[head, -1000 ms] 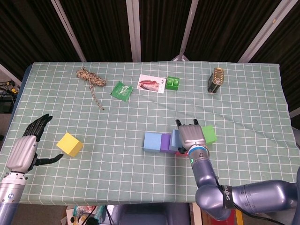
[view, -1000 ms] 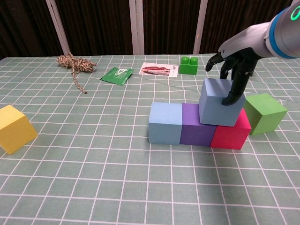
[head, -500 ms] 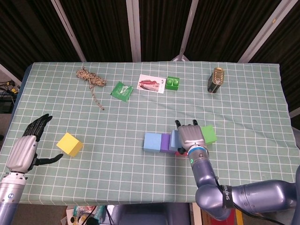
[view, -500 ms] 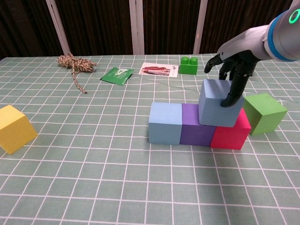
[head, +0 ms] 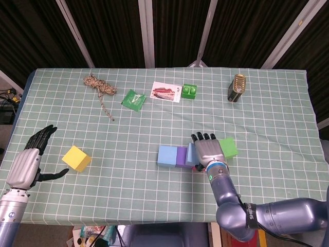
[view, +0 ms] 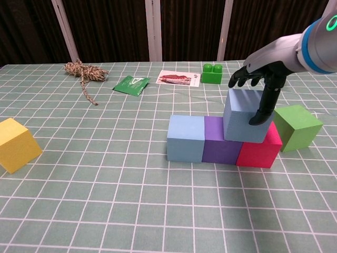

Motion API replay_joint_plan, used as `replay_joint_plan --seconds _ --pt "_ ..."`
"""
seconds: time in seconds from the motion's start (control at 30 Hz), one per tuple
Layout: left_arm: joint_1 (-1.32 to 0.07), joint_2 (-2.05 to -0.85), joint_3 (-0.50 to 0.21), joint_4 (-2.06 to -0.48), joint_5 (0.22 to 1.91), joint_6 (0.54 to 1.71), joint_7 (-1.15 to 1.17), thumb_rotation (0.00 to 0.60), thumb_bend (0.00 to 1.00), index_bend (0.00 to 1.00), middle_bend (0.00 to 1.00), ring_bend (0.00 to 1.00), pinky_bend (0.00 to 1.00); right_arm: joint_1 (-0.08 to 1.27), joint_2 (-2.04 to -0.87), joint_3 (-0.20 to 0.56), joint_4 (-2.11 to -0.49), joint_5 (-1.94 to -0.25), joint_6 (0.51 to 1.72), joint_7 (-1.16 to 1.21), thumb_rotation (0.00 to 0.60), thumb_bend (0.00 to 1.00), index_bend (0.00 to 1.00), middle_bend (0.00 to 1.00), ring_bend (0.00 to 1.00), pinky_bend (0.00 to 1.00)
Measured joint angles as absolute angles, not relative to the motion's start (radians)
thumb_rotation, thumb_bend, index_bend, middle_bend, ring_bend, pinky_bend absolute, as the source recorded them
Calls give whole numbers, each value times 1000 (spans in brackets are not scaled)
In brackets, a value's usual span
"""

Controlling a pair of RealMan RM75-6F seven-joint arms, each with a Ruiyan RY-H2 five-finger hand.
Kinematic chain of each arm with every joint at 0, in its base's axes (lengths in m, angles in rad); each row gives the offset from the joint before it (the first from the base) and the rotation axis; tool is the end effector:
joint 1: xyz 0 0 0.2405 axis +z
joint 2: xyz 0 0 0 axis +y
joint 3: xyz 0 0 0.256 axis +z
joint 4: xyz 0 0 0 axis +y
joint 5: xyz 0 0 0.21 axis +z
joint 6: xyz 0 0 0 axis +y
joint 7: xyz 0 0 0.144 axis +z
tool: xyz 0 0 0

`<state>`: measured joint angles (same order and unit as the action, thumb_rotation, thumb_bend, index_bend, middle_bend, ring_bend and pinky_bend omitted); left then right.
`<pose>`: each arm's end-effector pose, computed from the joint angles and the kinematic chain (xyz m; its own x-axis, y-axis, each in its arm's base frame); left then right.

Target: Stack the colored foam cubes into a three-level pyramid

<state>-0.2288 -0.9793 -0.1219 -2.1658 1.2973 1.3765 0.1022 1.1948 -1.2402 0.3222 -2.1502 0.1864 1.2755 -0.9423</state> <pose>-0.1968 0.2117 0.1604 0.0773 0.0944 0.9925 0.9966 -0.0346 -0.0743 -0.0521 -0.3118 0.0523 0.4489 -0.5785 0.6810 -0.8598 -0.0721 0.5056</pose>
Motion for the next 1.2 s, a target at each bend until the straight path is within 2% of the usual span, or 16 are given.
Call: replay_joint_plan --seconds 0.27,0.63,0.8,1.03,1.2 --pt "-230 -981 -121 -2164 1293 1374 106 600 152 0 0 0 0 1191 -1218 317 -2174 174 1255 -932 600 172 0 0 0 0" --pt "-228 -981 -117 -2167 1302 1377 113 600 152 0 0 0 0 1170 -1127 309 -2234 151 1247 -911 600 169 0 0 0 0" --pt "-226 -982 -113 -2167 1306 1379 119 600 152 0 0 0 0 1133 -1061 278 -2254 108 1245 -896 600 169 0 0 0 0" --pt "-228 -989 -109 -2163 1298 1374 136 600 95 0 0 0 0 1020 -995 199 -2257 -70 1256 -825 600 169 0 0 0 0" --pt "-232 -1000 -111 -2159 1286 1375 164 600 86 0 0 0 0 890 -963 137 -2238 -288 1268 -698 600 169 0 0 0 0"
